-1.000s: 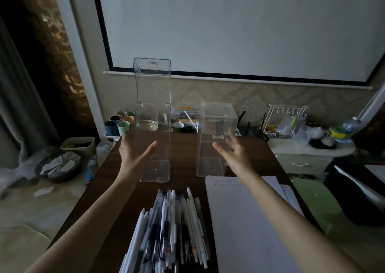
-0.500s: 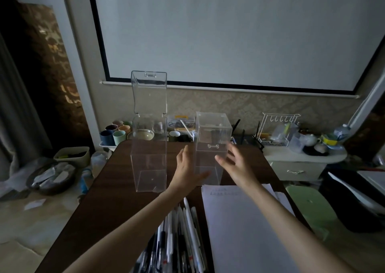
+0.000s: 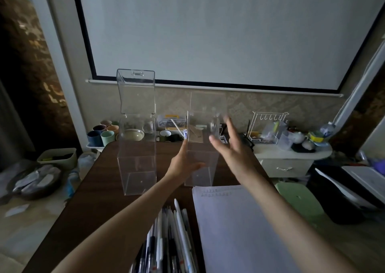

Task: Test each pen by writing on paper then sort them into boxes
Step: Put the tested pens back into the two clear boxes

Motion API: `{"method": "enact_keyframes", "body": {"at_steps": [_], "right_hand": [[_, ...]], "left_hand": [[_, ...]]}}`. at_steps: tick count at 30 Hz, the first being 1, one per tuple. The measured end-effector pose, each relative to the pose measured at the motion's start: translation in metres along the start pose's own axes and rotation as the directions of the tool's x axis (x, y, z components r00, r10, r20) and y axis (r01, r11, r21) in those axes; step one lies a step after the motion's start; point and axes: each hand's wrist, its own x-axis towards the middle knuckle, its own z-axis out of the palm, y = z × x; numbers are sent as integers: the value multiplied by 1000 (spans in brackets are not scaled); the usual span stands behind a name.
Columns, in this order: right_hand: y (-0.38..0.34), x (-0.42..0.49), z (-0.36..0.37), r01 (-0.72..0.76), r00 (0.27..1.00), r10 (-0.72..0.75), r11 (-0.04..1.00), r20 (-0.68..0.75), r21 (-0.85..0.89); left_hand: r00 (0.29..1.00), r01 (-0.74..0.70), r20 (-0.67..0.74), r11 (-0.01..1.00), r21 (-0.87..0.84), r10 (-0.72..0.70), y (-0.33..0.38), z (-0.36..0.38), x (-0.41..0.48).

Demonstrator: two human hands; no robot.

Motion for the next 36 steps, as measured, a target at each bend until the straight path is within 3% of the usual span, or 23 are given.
{"method": "enact_keyframes", "body": {"at_steps": [6, 11, 15, 18, 20, 23, 25, 27, 29, 36], "right_hand": [[-16, 79, -8, 90, 982, -126, 969, -144, -231], [-6, 115, -8, 13, 992, -49, 953, -113, -301], [-1, 112, -8, -27, 996, 4, 965, -87, -261], [0, 94, -11, -73, 996, 57, 956, -64, -285], [1, 71, -12, -57, 992, 12, 932, -128, -357], [11, 20, -6, 74, 967, -167, 908, -195, -412], [22, -17, 1, 89, 980, -154, 901, -122, -425], [35, -49, 12, 10, 998, 19, 911, 66, -413], [46, -72, 26, -63, 956, 179, 899, 232, -433], [47, -112, 72, -58, 887, 317, 799, 337, -599]], "left_hand": [[1000, -13, 7, 999, 35, 13, -4, -1, 0], [998, -68, -5, 997, 39, 68, -3, -1, -4], [1000, -30, 3, 999, 36, 30, -2, -2, -4], [999, -42, 38, 990, 134, 37, 1, -3, -4], [997, -65, 65, 975, 213, 52, 4, -6, -9], [991, -65, 129, 955, 289, 28, 3, -18, -34], [987, -31, 157, 945, 325, -22, 0, -32, -62], [991, -25, 132, 916, 401, -31, -7, -51, -92], [998, -9, 65, 882, 472, -25, -18, -70, -122], [955, 194, -292, 841, 506, -44, -30, -99, -201]]}}
